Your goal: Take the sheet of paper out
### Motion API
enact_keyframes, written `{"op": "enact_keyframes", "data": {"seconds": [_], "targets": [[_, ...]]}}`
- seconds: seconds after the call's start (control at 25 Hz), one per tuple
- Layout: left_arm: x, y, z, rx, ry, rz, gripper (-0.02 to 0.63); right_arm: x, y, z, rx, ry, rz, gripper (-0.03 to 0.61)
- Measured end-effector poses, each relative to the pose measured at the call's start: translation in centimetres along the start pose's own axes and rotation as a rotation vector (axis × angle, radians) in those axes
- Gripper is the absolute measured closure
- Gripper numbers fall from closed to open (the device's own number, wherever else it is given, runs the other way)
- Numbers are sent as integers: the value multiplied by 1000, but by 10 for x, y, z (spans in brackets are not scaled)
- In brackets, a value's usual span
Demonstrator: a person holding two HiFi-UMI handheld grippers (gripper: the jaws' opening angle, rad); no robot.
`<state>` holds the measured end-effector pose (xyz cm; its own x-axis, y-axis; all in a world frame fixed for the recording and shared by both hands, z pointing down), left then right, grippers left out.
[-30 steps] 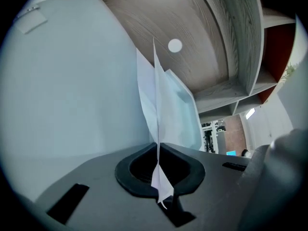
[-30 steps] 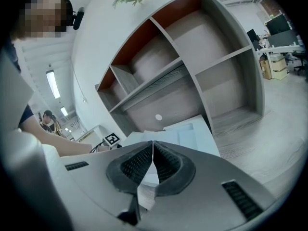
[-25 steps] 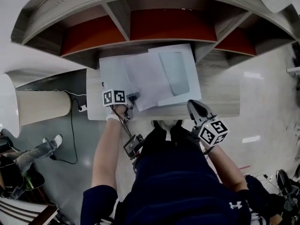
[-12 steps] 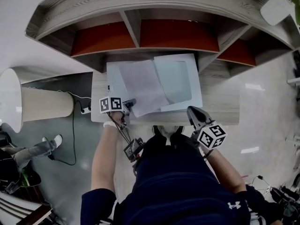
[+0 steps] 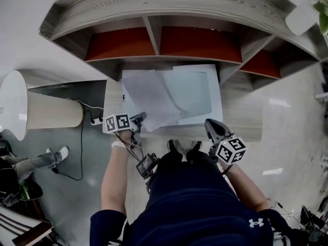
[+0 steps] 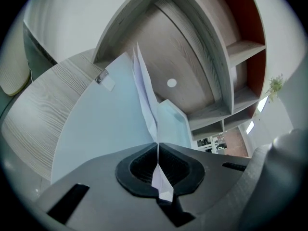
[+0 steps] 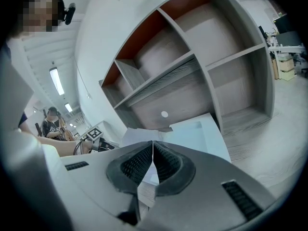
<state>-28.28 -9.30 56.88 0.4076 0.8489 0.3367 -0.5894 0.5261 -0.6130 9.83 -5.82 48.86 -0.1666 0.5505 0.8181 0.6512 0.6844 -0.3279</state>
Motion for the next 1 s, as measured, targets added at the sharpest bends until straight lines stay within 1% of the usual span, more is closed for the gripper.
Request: {"op": "enact_keyframes", "data": {"seconds": [0.16, 0.32, 0.52, 0.8, 1.0], "targets": [[1, 13, -15, 36, 4, -51, 595, 2, 3, 2, 12, 4, 15, 565], [2, 24, -31, 71, 36, -120, 595, 2, 7, 4, 20, 6, 15, 565], [2, 30, -47, 94, 66, -197, 595, 3, 13, 6, 26, 5, 9, 565], [13, 36, -75, 138, 73, -236, 595, 7, 27, 6, 52, -14, -2, 565], [17, 40, -94, 164, 30, -237, 595, 0, 37, 11, 54, -26, -32, 565]]}}
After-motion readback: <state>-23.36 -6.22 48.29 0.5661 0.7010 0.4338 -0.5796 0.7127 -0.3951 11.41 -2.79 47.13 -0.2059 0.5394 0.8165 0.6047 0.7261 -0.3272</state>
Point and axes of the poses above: the fingertips, and each gripper's own axes: y backward along the fingers, z to its left, x out of its underside, the point moved 8 cm from there along y, backward along the fingers, and after that the axes turned 3 degrees about -z, right-handed, at the moved point
